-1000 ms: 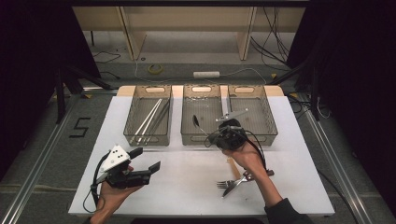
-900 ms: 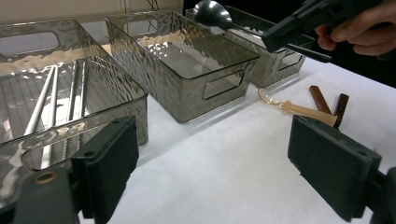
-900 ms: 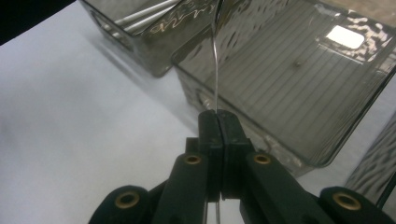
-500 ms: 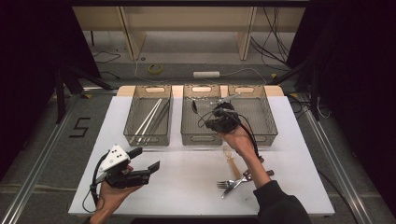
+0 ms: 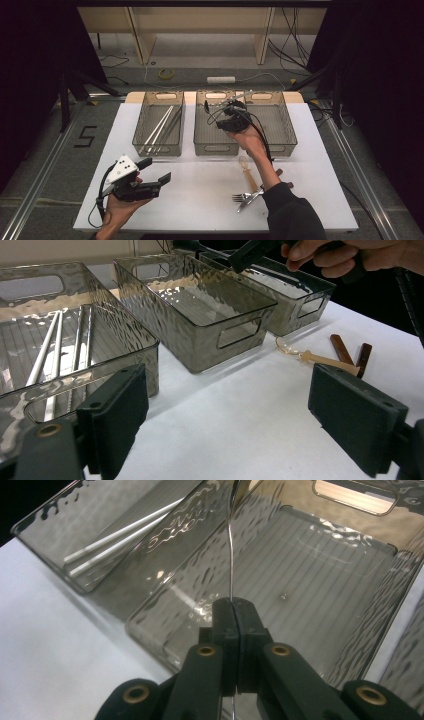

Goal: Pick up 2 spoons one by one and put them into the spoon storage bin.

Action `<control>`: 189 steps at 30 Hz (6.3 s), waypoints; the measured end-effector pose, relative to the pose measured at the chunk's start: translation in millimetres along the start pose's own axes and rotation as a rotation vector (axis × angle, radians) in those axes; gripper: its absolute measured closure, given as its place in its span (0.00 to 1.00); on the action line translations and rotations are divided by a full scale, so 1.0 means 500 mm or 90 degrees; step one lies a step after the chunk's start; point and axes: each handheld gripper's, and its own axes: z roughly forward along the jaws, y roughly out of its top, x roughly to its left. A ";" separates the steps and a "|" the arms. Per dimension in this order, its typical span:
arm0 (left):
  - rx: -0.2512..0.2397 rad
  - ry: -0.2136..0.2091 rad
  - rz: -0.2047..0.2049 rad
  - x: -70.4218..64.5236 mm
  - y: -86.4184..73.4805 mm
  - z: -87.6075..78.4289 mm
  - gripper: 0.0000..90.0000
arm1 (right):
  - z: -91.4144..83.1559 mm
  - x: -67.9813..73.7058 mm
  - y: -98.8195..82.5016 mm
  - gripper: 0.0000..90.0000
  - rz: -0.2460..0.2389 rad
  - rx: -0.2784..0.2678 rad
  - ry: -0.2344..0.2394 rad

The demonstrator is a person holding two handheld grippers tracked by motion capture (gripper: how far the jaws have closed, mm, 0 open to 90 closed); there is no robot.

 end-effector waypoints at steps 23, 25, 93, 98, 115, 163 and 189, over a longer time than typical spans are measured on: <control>-0.004 0.000 -0.003 0.002 0.000 -0.002 0.18 | 0.073 -0.018 0.035 1.00 0.038 0.021 -0.036; -0.004 0.000 -0.002 0.001 0.000 -0.002 0.17 | 0.078 -0.019 0.036 1.00 0.040 0.024 -0.040; 0.005 0.007 0.002 0.001 -0.001 0.001 0.17 | -0.130 0.004 -0.149 0.35 -0.016 -0.031 -0.005; 0.005 0.008 0.001 0.002 -0.002 0.001 0.17 | -0.130 0.001 -0.174 0.35 -0.008 -0.034 -0.006; 0.005 0.007 0.004 -0.001 -0.001 0.000 0.17 | -0.110 -0.010 -0.248 0.37 0.007 0.007 -0.027; 0.005 0.008 0.006 -0.002 -0.001 -0.001 0.17 | -0.066 0.002 -0.338 0.66 0.019 0.101 -0.064; 0.008 0.007 0.009 -0.003 -0.001 0.001 0.17 | -0.056 0.006 -0.356 0.82 0.024 0.112 -0.091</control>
